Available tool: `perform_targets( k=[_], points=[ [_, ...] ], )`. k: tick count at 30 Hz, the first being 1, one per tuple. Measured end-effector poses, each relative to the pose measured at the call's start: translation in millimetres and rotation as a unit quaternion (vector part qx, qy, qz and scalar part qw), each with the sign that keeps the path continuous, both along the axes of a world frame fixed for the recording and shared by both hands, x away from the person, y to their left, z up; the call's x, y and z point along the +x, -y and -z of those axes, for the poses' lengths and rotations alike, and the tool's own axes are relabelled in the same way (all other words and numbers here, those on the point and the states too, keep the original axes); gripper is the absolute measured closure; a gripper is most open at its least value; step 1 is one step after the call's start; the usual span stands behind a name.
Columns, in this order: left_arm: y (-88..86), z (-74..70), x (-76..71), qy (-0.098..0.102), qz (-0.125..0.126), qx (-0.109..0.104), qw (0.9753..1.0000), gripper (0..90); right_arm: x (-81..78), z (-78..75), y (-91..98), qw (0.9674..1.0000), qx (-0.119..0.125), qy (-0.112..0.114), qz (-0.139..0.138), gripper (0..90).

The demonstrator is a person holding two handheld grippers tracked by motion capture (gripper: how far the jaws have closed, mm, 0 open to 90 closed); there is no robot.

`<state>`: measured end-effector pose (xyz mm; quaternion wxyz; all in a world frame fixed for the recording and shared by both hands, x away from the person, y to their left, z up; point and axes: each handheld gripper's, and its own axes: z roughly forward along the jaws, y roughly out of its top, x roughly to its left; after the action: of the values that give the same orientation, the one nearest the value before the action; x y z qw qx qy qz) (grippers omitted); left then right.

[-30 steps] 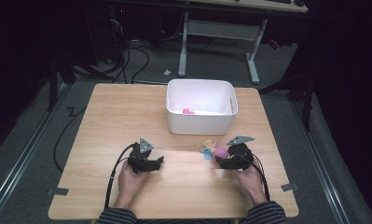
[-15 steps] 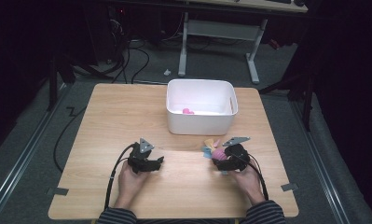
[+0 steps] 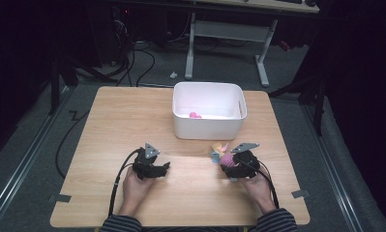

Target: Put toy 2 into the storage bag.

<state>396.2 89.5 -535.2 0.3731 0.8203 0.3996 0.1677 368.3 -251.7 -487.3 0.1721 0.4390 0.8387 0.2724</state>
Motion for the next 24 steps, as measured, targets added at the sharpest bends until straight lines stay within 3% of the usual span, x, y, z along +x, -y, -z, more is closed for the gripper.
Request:
perform_targets(
  k=[3, 11, 24],
  points=[
    [0.3, 0.0, -0.1, 0.001, 0.001, 0.002, 1.0, 27.8, -2.3, -5.0, 3.1, 0.9999, 0.014, 0.007, -0.005, 34.6],
    [0.6, 0.1, -0.3, 0.001, 0.0, 0.003, 1.0, 27.8, -5.2, -14.3, 12.0, 0.9985, 0.054, -0.008, -0.01, 34.6],
    [0.5, 0.1, -0.5, 0.001, 0.002, 0.004, 1.0, 27.5, -8.4, -51.0, 13.7, 0.9977, 0.056, 0.017, -0.033, 34.6]
  ],
)
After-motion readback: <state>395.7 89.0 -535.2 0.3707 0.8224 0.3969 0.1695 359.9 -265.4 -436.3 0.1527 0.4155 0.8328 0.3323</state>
